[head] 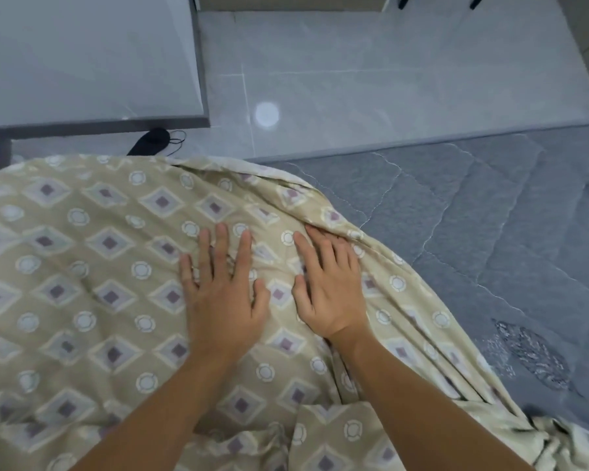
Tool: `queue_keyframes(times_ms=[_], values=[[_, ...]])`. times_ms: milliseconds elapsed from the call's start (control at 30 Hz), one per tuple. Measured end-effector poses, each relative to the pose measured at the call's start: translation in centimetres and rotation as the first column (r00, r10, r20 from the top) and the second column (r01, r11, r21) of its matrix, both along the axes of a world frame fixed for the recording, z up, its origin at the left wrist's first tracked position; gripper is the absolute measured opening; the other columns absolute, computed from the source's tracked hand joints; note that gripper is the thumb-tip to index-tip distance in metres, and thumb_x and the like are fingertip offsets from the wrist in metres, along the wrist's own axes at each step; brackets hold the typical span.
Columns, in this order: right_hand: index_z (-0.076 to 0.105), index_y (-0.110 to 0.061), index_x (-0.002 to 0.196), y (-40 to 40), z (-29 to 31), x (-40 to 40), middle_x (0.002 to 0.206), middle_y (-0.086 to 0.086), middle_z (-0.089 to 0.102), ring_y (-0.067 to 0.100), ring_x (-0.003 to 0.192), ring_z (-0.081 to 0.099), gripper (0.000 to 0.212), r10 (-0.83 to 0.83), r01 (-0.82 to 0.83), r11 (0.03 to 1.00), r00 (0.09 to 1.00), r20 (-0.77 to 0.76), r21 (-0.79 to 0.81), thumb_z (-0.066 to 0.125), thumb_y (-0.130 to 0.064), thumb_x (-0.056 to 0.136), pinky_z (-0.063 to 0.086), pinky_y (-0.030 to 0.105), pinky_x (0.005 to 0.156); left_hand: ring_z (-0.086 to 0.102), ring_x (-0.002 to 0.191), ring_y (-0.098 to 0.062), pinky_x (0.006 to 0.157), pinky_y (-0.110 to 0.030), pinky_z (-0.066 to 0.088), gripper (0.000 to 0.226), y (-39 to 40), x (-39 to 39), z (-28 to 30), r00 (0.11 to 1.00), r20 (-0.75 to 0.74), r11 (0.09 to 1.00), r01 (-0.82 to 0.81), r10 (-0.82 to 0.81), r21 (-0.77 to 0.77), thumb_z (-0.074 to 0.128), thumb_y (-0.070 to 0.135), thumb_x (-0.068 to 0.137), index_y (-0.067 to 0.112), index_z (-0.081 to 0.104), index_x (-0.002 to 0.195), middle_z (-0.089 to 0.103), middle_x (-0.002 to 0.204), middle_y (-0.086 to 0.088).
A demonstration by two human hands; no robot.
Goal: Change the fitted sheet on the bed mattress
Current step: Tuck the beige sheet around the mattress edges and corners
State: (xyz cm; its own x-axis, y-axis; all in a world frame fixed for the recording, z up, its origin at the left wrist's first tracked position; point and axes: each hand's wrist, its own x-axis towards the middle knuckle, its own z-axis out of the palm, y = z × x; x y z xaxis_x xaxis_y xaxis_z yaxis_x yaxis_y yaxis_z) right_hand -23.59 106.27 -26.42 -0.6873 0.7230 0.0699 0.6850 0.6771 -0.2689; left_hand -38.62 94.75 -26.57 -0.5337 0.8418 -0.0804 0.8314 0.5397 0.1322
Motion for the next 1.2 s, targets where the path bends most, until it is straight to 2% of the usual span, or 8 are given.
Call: queue_keyframes(times_ms=[367,500,633,700,900,967,1100,1200], values=[[0.043,-0.017,0.157,0.4,0.7,0.2,0.159,0.009,0.043,0.030,0.140,0.044,0.058,0.046,-0.045,0.998,0.999,0.009,-0.047,0.049,-0.026,0.100,0.029,0.050,0.120,-0.005,0.162,-0.030,0.128,-0.060,0.003,0.077,2.3,4.2,-0.5,0.970,0.012,0.968,-0.244,0.244,0.049,0.040,0.039,0.099,0.021,0.011,0.168,0.002,0.176,-0.010],[0.049,-0.016,0.152,0.5,1.0,0.6,0.154,0.006,0.048,0.027,0.136,0.047,0.058,0.029,-0.039,0.995,0.994,-0.106,-0.095,0.055,-0.021,0.095,0.034,0.047,0.117,-0.002,0.162,-0.029,0.128,-0.060,0.006,0.077,2.1,4.5,-1.0,0.965,-0.005,0.962,-0.260,0.261,0.086,0.041,0.038,0.098,0.021,0.015,0.168,0.005,0.176,-0.009],[0.051,-0.019,0.149,0.6,2.8,0.6,0.135,0.003,0.053,0.025,0.119,0.052,0.067,-0.092,0.021,0.973,0.950,-0.297,-0.231,0.063,-0.011,0.083,0.044,0.045,0.102,0.000,0.162,-0.028,0.127,-0.061,0.008,0.076,2.4,4.4,-1.3,0.964,-0.023,0.960,-0.259,0.263,0.108,0.040,0.038,0.097,0.022,0.017,0.168,0.006,0.176,-0.008],[0.054,-0.016,0.145,0.6,4.1,0.8,0.129,0.005,0.053,0.026,0.114,0.052,0.065,-0.117,0.057,0.980,0.938,-0.325,-0.189,0.061,-0.009,0.080,0.045,0.043,0.098,0.000,0.162,-0.028,0.127,-0.061,0.008,0.075,2.2,4.2,-1.6,0.962,-0.036,0.958,-0.264,0.269,0.114,0.038,0.039,0.097,0.023,0.017,0.168,0.007,0.176,-0.008],[0.041,-0.022,0.154,3.9,5.7,2.4,0.156,0.012,0.037,0.034,0.140,0.038,0.082,-0.276,0.264,0.950,0.960,-0.047,-0.168,0.065,-0.019,0.075,0.036,0.050,0.110,0.003,0.162,-0.029,0.128,-0.059,0.009,0.073,2.2,4.5,-1.8,0.960,-0.043,0.953,-0.269,0.277,0.141,0.033,0.041,0.098,0.023,0.018,0.168,0.011,0.175,-0.009],[0.043,-0.022,0.148,5.4,5.8,3.1,0.138,0.008,0.049,0.033,0.126,0.046,0.075,-0.272,0.285,0.939,0.958,0.091,-0.192,0.068,-0.024,0.077,0.038,0.046,0.100,0.003,0.162,-0.028,0.128,-0.058,0.008,0.073,2.2,4.5,-1.8,0.959,-0.037,0.952,-0.273,0.280,0.140,0.033,0.041,0.098,0.024,0.017,0.168,0.011,0.175,-0.008],[0.049,-0.015,0.105,8.3,7.1,4.1,0.102,0.009,0.059,0.039,0.099,0.057,0.026,-0.213,0.314,0.860,0.937,0.278,-0.402,0.063,-0.029,0.088,0.036,0.040,0.074,0.003,0.162,-0.027,0.128,-0.058,0.008,0.073,2.1,4.6,-1.9,0.958,-0.037,0.951,-0.278,0.285,0.133,0.034,0.040,0.099,0.025,0.015,0.168,0.011,0.175,-0.008],[0.042,-0.015,0.099,9.1,7.3,4.4,0.096,0.012,0.061,0.042,0.094,0.060,0.014,-0.123,0.233,0.913,0.940,0.319,-0.334,0.054,-0.023,0.097,0.032,0.040,0.071,0.003,0.162,-0.028,0.128,-0.058,0.008,0.074,2.1,4.6,-1.9,0.959,-0.035,0.952,-0.276,0.283,0.136,0.034,0.040,0.098,0.024,0.015,0.168,0.011,0.175,-0.009]])
